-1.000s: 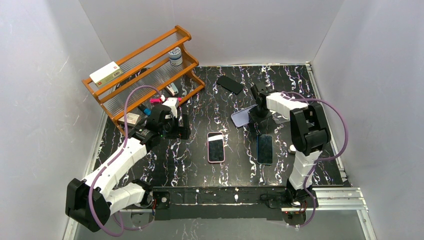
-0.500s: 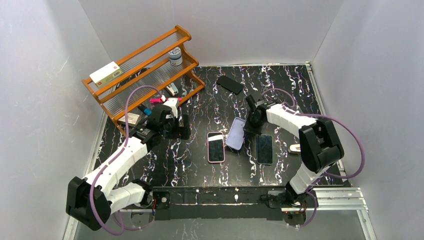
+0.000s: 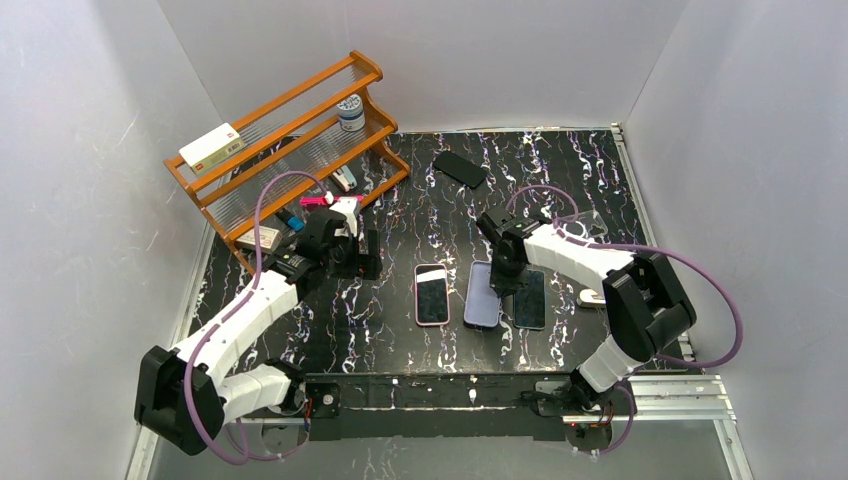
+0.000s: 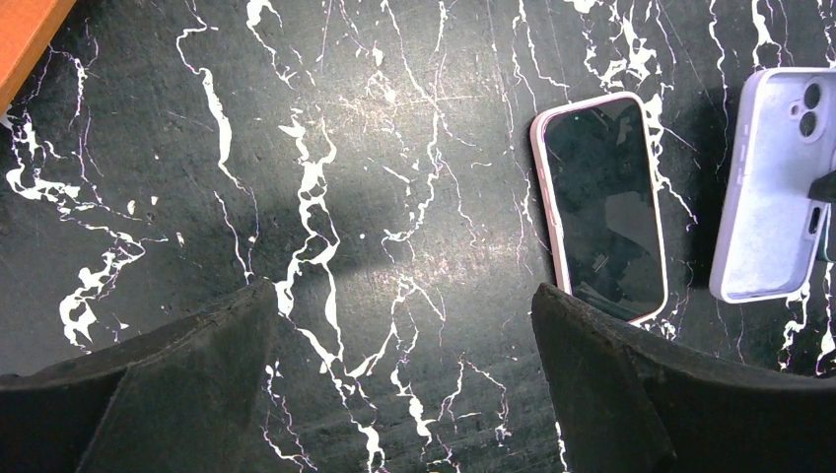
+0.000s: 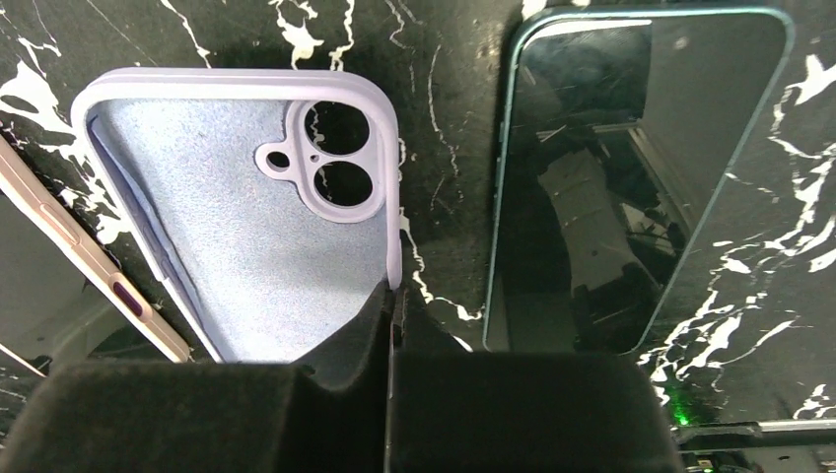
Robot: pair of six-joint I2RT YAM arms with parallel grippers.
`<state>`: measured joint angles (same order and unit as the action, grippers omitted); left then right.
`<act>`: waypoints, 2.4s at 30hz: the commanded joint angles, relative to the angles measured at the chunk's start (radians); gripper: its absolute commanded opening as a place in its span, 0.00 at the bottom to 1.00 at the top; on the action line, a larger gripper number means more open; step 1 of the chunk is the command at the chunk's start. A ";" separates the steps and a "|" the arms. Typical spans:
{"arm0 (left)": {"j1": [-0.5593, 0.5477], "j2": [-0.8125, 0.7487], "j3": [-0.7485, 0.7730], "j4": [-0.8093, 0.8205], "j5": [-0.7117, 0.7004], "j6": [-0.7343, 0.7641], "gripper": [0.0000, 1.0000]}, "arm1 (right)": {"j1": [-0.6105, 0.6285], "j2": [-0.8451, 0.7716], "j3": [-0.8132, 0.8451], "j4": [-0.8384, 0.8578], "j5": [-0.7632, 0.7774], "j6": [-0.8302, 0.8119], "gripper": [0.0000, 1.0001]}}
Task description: Put the phone into the phone case
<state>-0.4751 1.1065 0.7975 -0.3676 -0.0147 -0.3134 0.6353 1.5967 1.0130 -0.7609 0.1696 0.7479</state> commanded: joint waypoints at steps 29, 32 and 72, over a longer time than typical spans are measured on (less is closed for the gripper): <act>-0.005 0.001 0.025 -0.021 0.014 0.007 0.98 | -0.187 -0.141 -0.051 -0.039 0.084 -0.108 0.99; -0.006 0.001 0.024 -0.021 0.014 0.007 0.98 | -0.213 -0.102 -0.053 -0.035 0.056 -0.142 0.99; -0.014 0.019 0.023 -0.020 0.065 -0.001 0.98 | -0.267 0.010 -0.135 0.065 -0.082 -0.165 0.61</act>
<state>-0.4820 1.1248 0.7975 -0.3744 0.0418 -0.3141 0.3691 1.5921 0.9035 -0.7048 0.1116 0.5251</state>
